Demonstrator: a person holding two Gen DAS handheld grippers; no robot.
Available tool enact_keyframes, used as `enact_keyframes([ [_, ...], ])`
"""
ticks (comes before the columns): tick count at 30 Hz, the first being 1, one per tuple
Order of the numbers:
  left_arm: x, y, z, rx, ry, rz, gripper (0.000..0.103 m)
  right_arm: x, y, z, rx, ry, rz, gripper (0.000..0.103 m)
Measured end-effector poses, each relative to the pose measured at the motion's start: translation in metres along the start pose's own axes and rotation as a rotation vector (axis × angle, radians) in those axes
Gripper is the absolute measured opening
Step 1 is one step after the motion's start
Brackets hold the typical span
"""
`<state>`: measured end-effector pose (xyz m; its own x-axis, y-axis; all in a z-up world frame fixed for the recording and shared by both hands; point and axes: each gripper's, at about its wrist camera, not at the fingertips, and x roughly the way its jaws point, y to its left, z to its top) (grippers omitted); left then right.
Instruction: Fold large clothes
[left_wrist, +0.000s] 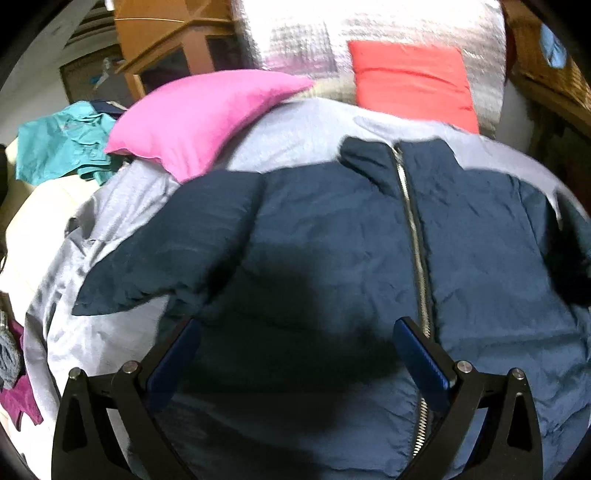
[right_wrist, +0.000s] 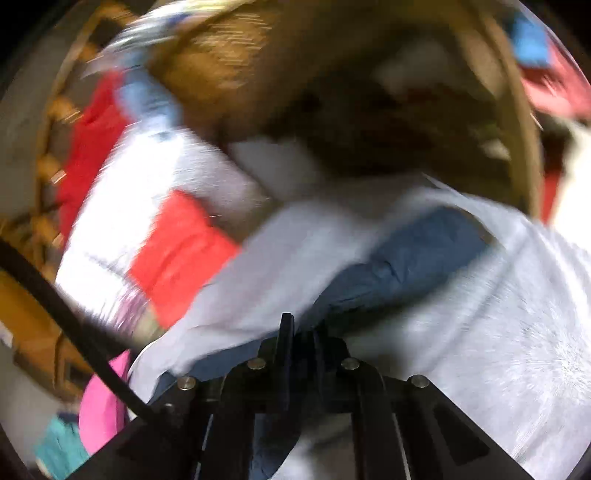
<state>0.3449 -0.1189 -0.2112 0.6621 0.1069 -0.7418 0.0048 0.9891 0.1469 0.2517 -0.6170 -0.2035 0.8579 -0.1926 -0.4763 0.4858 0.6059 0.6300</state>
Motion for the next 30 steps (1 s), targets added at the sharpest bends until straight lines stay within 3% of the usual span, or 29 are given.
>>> enact_keyframes([
  [5, -0.003, 0.034, 0.009, -0.078, -0.014, 0.029, 0.103, -0.036, 0.095, -0.035, -0.18, 0.01, 0.206, 0.011],
  [9, 0.0, 0.059, 0.011, -0.141, -0.013, 0.057, 0.103, -0.049, 0.151, -0.079, -0.271, 0.076, 0.33, 0.01],
  [14, 0.004, 0.098, 0.012, -0.232, 0.007, 0.063, 0.103, -0.035, 0.21, -0.143, -0.359, 0.252, 0.465, 0.01],
  [17, 0.005, 0.125, 0.011, -0.299, 0.01, 0.062, 0.103, -0.017, 0.232, -0.189, -0.417, 0.438, 0.51, 0.015],
  [18, 0.006, 0.131, 0.011, -0.313, 0.012, 0.057, 0.103, -0.01, 0.237, -0.202, -0.425, 0.508, 0.514, 0.021],
  [19, 0.006, 0.137, 0.011, -0.329, 0.014, 0.044, 0.103, -0.006, 0.239, -0.21, -0.431, 0.545, 0.512, 0.04],
  [20, 0.005, 0.139, 0.011, -0.337, 0.013, 0.038, 0.103, -0.004, 0.24, -0.217, -0.439, 0.58, 0.503, 0.065],
  [21, 0.005, 0.141, 0.011, -0.347, 0.009, 0.024, 0.103, -0.004, 0.239, -0.22, -0.446, 0.609, 0.496, 0.075],
  [23, 0.003, 0.14, 0.011, -0.351, -0.005, -0.008, 0.103, -0.01, 0.23, -0.216, -0.44, 0.657, 0.535, 0.077],
  [25, 0.001, 0.132, 0.012, -0.338, -0.012, -0.053, 0.103, -0.031, 0.216, -0.206, -0.427, 0.637, 0.559, 0.077],
  [27, -0.002, 0.118, 0.014, -0.309, -0.018, -0.106, 0.103, -0.046, 0.197, -0.184, -0.4, 0.559, 0.535, 0.077],
  [30, -0.008, 0.089, 0.015, -0.235, -0.041, -0.176, 0.103, -0.048, 0.156, -0.136, -0.276, 0.403, 0.417, 0.077],
])
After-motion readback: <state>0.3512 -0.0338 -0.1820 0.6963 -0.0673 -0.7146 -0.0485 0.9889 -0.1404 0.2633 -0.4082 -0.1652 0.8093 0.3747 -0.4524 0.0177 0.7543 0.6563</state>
